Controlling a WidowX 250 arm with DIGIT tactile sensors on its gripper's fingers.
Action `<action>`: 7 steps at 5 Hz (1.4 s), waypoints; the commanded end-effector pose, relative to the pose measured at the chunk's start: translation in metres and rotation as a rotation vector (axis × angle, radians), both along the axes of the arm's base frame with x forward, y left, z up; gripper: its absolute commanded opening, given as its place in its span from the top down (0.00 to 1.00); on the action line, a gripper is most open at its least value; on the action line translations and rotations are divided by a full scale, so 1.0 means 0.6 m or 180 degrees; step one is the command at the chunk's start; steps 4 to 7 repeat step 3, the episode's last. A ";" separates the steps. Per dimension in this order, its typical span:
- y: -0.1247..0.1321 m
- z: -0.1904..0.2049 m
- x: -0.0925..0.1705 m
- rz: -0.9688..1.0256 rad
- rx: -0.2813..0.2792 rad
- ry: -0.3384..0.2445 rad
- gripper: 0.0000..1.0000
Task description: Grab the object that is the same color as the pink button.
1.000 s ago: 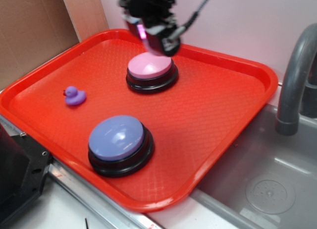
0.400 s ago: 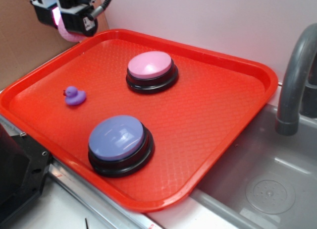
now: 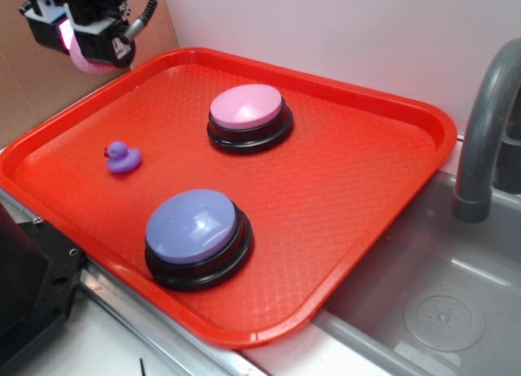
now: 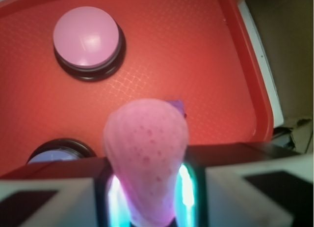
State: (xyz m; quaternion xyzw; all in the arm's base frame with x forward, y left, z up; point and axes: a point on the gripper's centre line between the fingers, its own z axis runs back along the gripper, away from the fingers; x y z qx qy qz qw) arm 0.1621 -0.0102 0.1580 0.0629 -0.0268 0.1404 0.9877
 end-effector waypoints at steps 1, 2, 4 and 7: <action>-0.008 0.010 0.002 -0.0223 -0.0134 -0.0227 1.00; -0.003 0.008 0.006 -0.0247 -0.0186 -0.0237 1.00; -0.003 0.004 0.010 -0.0278 -0.0198 -0.0218 1.00; -0.003 0.004 0.010 -0.0278 -0.0198 -0.0218 1.00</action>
